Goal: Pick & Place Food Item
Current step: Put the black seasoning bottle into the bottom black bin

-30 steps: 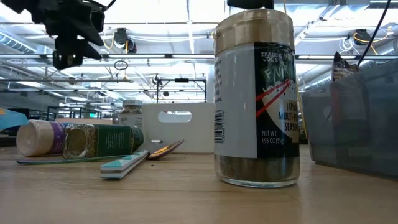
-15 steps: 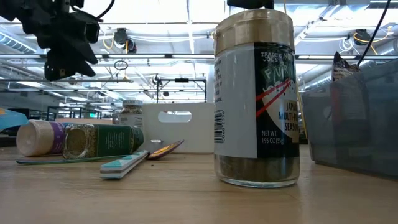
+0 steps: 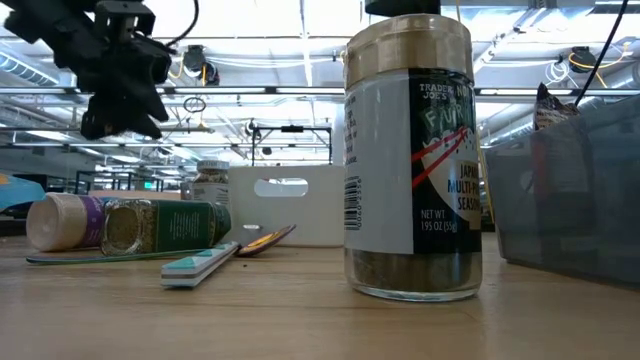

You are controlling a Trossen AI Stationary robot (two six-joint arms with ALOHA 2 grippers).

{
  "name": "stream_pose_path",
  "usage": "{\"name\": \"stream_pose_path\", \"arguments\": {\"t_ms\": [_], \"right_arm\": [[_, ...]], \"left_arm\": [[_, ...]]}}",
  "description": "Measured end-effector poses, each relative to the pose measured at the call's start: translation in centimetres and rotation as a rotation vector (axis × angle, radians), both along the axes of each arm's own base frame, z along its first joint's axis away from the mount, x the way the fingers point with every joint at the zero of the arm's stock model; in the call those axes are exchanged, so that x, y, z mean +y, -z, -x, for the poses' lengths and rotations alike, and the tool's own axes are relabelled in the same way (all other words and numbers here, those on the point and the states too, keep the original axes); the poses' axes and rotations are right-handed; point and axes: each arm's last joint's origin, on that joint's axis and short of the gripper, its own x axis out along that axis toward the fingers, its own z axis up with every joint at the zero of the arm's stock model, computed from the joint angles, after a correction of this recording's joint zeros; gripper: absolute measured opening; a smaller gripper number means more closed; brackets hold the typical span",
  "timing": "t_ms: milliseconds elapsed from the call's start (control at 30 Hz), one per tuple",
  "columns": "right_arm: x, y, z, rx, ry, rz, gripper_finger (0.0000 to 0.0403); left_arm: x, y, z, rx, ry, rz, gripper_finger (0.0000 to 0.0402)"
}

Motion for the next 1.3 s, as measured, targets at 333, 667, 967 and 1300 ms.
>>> {"name": "stream_pose_path", "arguments": {"t_ms": [333,667,967,1300], "right_arm": [[0.1,0.0,-0.1,0.001,-0.050,0.005,0.0169],[0.1,0.2,-0.1,0.023,-0.050,0.006,0.0169],[0.1,0.3,-0.1,0.032,-0.050,0.006,0.0169],[0.2,0.4,-0.1,0.035,-0.074,-0.013,0.0169]], "left_arm": [[0.6,1.8,-1.3,0.120,-0.004,0.063,0.0249],[0.2,2.5,-1.8,0.153,0.118,0.184,0.0295],[-0.5,2.3,-2.0,0.143,0.115,0.281,0.0296],[-1.5,2.5,-1.9,0.204,0.062,0.363,0.0296]]}}
